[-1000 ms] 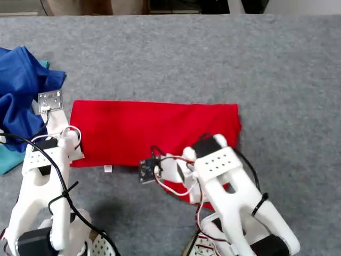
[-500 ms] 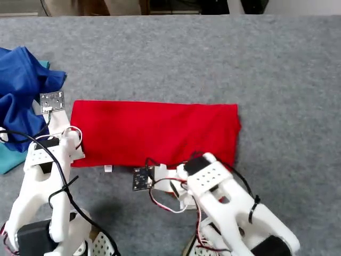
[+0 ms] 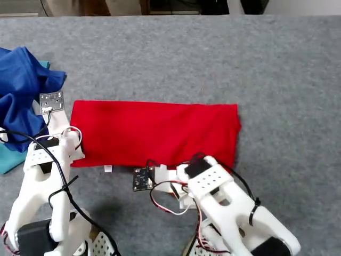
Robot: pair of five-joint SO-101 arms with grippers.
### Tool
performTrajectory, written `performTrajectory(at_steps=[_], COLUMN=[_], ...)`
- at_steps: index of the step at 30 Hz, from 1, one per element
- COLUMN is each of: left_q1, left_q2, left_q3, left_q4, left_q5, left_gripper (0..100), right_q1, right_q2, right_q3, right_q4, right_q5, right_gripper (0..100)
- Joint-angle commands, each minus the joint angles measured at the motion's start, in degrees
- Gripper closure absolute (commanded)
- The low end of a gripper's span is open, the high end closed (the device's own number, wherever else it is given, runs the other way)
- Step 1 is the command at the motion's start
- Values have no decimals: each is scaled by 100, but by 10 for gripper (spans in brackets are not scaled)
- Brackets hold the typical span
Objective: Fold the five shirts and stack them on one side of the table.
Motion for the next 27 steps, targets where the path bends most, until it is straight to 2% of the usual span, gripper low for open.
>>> performTrajectory(at_steps=[1,6,10,19,24,27], left_q1=[-62,-62,-62,-62,-62,-62], left_q2=[-22,-22,-4,4,13,13], left_q3=[-26,-26,-26,-44,-44,-44], left_q4=[-26,-35,-62,-70,-70,-79], left_q5=[53,53,53,53,53,53], left_gripper=[982,982,982,982,982,982], right_q1=[347,1051,1376,1411,1393,1385], right_q2=[646,1622,2123,2220,2237,2466], right_q3=[-215,-1077,-1710,-3609,-4585,-4840], right_q4=[-185,-185,-132,1503,1802,1793], right_q5=[97,88,70,105,141,519], right_gripper=[887,992,996,996,995,995])
